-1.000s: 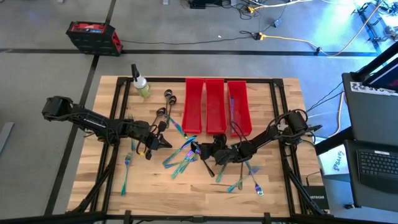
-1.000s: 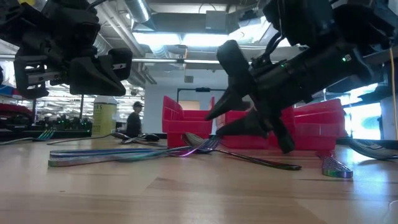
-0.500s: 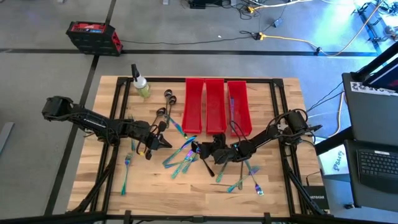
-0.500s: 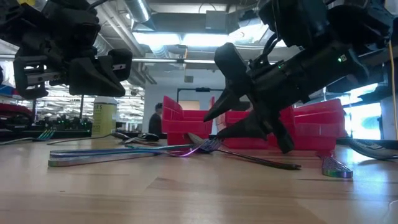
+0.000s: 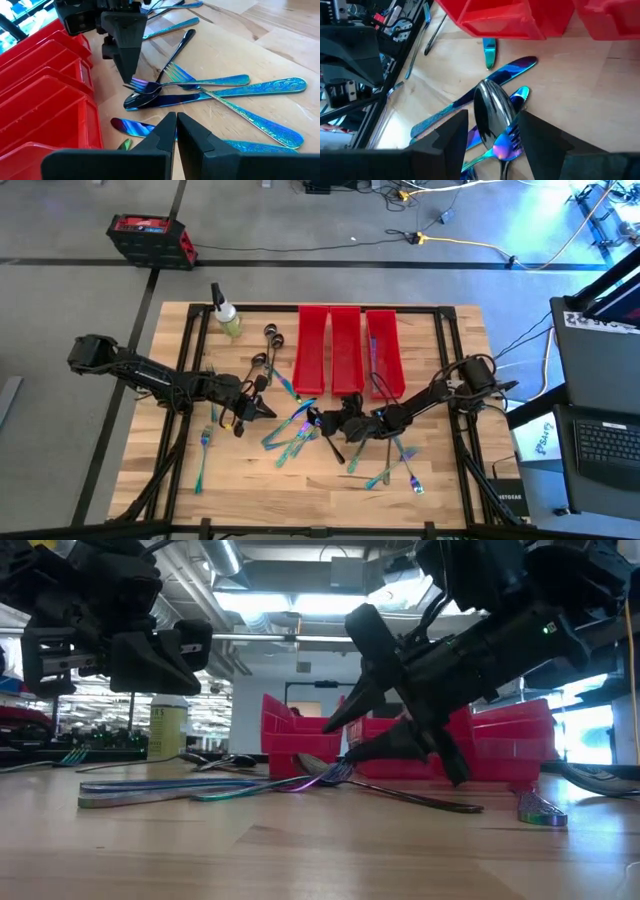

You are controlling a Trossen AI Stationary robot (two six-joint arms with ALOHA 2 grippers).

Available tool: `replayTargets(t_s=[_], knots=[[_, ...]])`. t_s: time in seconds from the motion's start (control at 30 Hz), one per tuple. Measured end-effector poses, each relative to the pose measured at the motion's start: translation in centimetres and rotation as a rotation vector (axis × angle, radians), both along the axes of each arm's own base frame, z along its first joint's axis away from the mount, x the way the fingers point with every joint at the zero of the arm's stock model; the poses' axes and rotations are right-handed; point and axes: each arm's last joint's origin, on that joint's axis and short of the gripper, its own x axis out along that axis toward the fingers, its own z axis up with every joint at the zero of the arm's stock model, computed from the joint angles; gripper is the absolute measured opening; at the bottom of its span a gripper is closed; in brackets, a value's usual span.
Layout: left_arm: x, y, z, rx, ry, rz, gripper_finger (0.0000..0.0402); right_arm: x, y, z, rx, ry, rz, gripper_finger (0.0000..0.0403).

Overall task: Sort silverware
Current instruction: Put the blue fork into the left red silverware bin

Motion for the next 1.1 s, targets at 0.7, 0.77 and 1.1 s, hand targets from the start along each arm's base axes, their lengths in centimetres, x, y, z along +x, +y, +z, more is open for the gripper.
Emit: replayTargets(t_s=[0.7, 0.77, 1.1], knots=[[-0.1, 0.0, -0.2, -0.023, 0.029, -0.008, 0.0000, -0.8, -0.4, 0.2, -0.080, 0.064, -0.042, 0.0159], [-0.1, 0.0, -0.3, -0.022, 0.038, -0.009, 0.0000, -1.2, -0.5, -0.1, -0.057, 0.078, -0.034, 0.0159], [-0.1, 0.0, -0.3, -0.022, 0.037, -0.008, 0.0000, -1.5, -0.5, -0.5, -0.007, 0.069, 0.002, 0.0159]])
